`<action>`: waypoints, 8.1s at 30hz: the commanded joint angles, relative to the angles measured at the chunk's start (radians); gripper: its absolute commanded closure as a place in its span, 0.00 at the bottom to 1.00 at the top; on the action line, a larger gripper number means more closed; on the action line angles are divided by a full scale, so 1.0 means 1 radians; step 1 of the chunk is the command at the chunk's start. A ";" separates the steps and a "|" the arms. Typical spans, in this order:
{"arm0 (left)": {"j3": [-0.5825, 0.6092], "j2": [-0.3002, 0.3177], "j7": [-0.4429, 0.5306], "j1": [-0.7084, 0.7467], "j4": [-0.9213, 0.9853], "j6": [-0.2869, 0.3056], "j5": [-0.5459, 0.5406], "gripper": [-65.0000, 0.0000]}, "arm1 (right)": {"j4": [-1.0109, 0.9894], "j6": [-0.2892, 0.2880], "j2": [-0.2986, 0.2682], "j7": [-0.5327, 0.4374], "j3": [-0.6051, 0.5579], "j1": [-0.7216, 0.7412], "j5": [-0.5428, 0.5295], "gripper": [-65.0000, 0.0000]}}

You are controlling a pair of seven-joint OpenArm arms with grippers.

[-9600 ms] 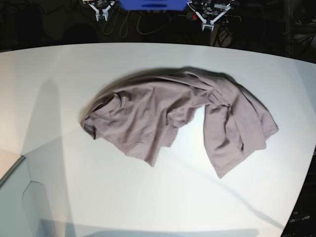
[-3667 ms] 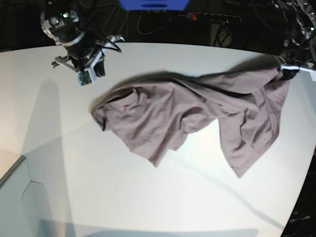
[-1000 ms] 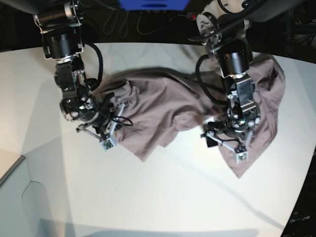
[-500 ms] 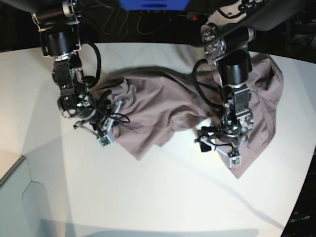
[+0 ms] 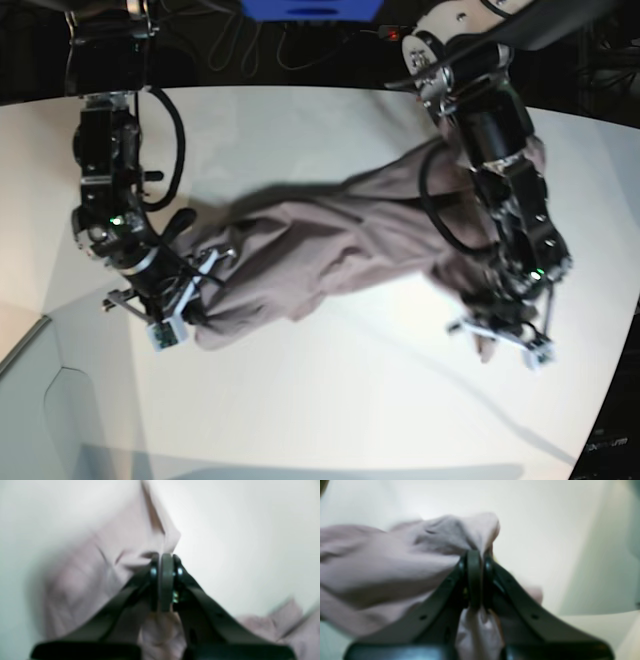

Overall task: Layout the t-shirt on the table in an organized manner, then fold the t-shirt properly
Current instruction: 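Lift the shirt with both grippers and lay it flat across the table, then release the shirt and regrasp its edge with both grippers, then lift the shirt high with both grippers, shake, and lay it flat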

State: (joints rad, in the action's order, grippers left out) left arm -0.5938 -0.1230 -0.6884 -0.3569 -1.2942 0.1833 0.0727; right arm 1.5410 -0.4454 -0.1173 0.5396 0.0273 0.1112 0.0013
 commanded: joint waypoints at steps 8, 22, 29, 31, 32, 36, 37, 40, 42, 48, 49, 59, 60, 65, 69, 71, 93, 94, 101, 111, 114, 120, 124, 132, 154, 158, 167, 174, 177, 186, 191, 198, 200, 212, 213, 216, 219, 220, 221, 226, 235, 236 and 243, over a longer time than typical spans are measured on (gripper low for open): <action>0.007 0.001 -0.115 -0.027 -0.413 0.014 -0.184 1.00 | 0.249 -0.006 -0.005 -0.026 0.164 0.005 -0.008 1.00; 0.004 0.004 -0.205 0.230 -0.692 0.167 -0.365 1.00 | 0.404 -0.008 -0.003 -0.034 0.310 -0.218 -0.185 1.00; 0.004 -0.019 -0.034 0.514 -0.572 0.200 -0.365 1.00 | 0.158 -0.008 -0.006 -0.034 0.279 -0.324 -0.261 1.00; 0.004 -0.014 0.031 0.568 -0.513 0.200 -0.365 1.00 | 0.082 -0.008 -0.009 -0.034 0.280 -0.322 -0.261 1.00; 0.004 -0.013 0.054 0.588 -0.485 0.200 -0.367 1.00 | 0.054 -0.008 -0.009 -0.034 0.280 -0.321 -0.261 1.00; 0.004 -0.011 0.100 0.620 -0.396 0.200 -0.367 1.00 | 0.005 -0.008 -0.017 -0.026 0.280 -0.322 -0.260 1.00; 0.004 -0.011 0.103 0.620 -0.376 0.200 -0.365 1.00 | 0.003 -0.008 -0.026 -0.025 0.280 -0.322 -0.258 1.00; 0.004 -0.005 0.106 0.622 -0.335 0.200 -0.365 0.99 | 0.008 -0.008 -0.034 -0.023 0.279 -0.330 -0.258 0.95; 0.004 0.006 0.101 0.625 -0.325 0.201 -0.367 0.99 | 0.019 -0.011 -0.071 0.003 0.273 -0.354 -0.261 0.85; 0.004 0.004 0.100 0.666 -0.364 0.203 -0.367 0.99 | 0.088 -0.057 -0.065 0.017 0.405 -0.364 -0.263 0.65; 0.004 0.004 0.100 0.678 -0.379 0.203 -0.371 0.99 | 0.105 -0.059 -0.051 0.017 0.441 -0.364 -0.263 0.65; 0.004 0.010 0.098 0.758 -0.505 0.200 -0.498 0.56 | 0.192 -0.059 -0.040 0.018 0.492 -0.364 -0.261 0.65; 0.004 0.010 0.098 0.758 -0.513 0.196 -0.498 0.56 | 0.201 -0.059 -0.038 0.018 0.492 -0.364 -0.261 0.65; -0.019 0.010 0.098 0.691 -0.517 0.187 -0.491 0.55 | 0.223 -0.059 -0.037 0.026 0.492 -0.365 -0.261 0.65; -0.048 0.009 0.098 0.582 -0.480 0.109 -0.399 0.55 | 0.223 -0.059 -0.040 0.084 0.492 -0.359 -0.261 0.65; -0.030 0.012 0.098 0.517 -0.414 0.058 -0.314 0.55 | 0.223 -0.059 -0.042 0.092 0.491 -0.357 -0.261 0.65; 0.096 0.009 0.108 0.223 0.081 0.038 0.029 0.55 | 0.217 -0.059 -0.042 0.090 0.491 -0.357 -0.258 0.65; 0.091 0.009 0.108 0.223 0.086 0.038 0.029 0.55 | 0.217 -0.059 -0.042 0.090 0.491 -0.357 -0.258 0.65; 0.091 0.010 0.108 0.258 0.074 0.038 0.022 0.58 | 0.217 -0.059 -0.040 0.090 0.491 -0.336 -0.258 0.65; 0.047 0.001 0.098 0.266 -0.012 0.038 0.022 0.99 | 0.217 -0.059 -0.043 0.089 0.469 -0.327 -0.258 0.65; 0.004 -0.014 0.098 0.266 -0.045 0.040 0.022 1.00 | 0.217 -0.059 -0.043 0.089 0.469 -0.327 -0.258 0.65; -0.021 -0.034 0.082 0.350 -0.235 0.046 -0.030 1.00 | 0.217 -0.059 -0.043 0.089 0.469 -0.304 -0.258 0.65; -0.022 -0.031 0.012 0.417 -0.359 0.046 -0.112 1.00 | 0.217 -0.057 -0.046 0.092 0.469 -0.279 -0.257 0.65; -0.039 0.042 0.008 0.546 -0.402 0.046 -0.239 1.00 | 0.134 -0.059 -0.146 0.092 0.234 -0.170 -0.257 0.56; -0.194 0.039 0.003 0.577 -0.401 0.051 -0.307 1.00 | -0.503 -0.089 -0.158 0.075 -0.050 0.229 -0.257 0.44; -0.194 0.039 0.006 0.572 -0.387 0.051 -0.307 1.00 | -0.531 -0.089 -0.158 0.014 -0.069 0.230 -0.257 0.44; -0.194 0.046 0.009 0.556 -0.298 0.051 -0.307 1.00 | -0.592 -0.092 -0.155 -0.008 -0.163 0.232 -0.258 0.64; -0.196 0.046 0.009 0.537 -0.302 0.051 -0.307 1.00 | -0.574 -0.089 -0.163 -0.003 -0.169 0.235 -0.257 1.00; -0.199 0.046 0.006 0.526 -0.310 0.051 -0.307 1.00 | -0.478 -0.088 -0.189 0.006 -0.166 0.216 -0.257 1.00; -0.200 0.047 0.000 0.533 -0.437 0.051 -0.308 1.00 | 0.103 -0.092 -0.223 0.144 0.072 -0.054 -0.258 1.00; -0.202 0.085 0.000 0.533 -0.424 0.051 -0.337 1.00 | 0.428 -0.094 -0.201 0.187 0.279 -0.252 -0.263 1.00; -0.231 0.116 0.000 0.572 -0.430 0.051 -0.471 1.00 | 0.488 -0.253 -0.143 0.184 0.489 -0.466 -0.263 1.00; -0.231 0.116 0.000 0.572 -0.447 0.051 -0.479 1.00 | 0.490 -0.253 -0.118 0.184 0.538 -0.480 -0.263 1.00; -0.134 0.147 -0.003 0.316 -0.514 0.040 -0.443 1.00 | 0.396 -0.253 -0.166 0.193 0.475 -0.170 -0.257 1.00; -0.090 0.153 -0.003 0.270 -0.503 0.040 -0.414 1.00 | 0.359 -0.253 -0.184 0.195 0.437 -0.112 -0.255 1.00; 0.024 0.158 -0.003 0.101 -0.445 0.040 -0.314 1.00 | 0.207 -0.253 -0.233 0.195 0.333 0.092 -0.206 1.00; 0.116 0.151 -0.003 -0.100 -0.338 0.040 -0.187 1.00 | 0.034 -0.253 -0.238 0.195 0.271 0.356 -0.090 1.00; 0.137 0.151 -0.003 -0.159 -0.307 0.040 -0.152 1.00 | -0.012 -0.253 -0.238 0.193 0.265 0.428 -0.060 1.00; 0.163 0.151 -0.003 -0.219 -0.269 0.040 -0.113 1.00 | -0.060 -0.253 -0.236 0.185 0.265 0.503 -0.031 1.00; 0.208 0.151 -0.003 -0.503 -0.101 0.045 -0.011 1.00 | -0.222 -0.253 -0.241 0.184 0.242 0.850 0.010 1.00; 0.212 0.156 -0.049 -0.726 -0.025 0.051 0.028 1.00 | -0.144 -0.253 -0.229 0.193 0.221 1.040 0.085 1.00; 0.212 0.158 -0.050 -0.721 -0.032 0.051 0.028 1.00 | -0.115 -0.253 -0.230 0.193 0.224 1.008 0.085 1.00; 0.211 0.151 -0.057 -0.494 -0.266 0.051 0.016 1.00 | 0.200 -0.253 -0.201 0.187 0.319 0.614 0.081 1.00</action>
State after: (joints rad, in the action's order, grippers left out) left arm -0.3855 0.0257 -0.7578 -0.8204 -1.5539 0.2317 0.0891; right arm 1.7340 -0.7040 -0.3088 0.7490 0.3496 0.6773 0.0937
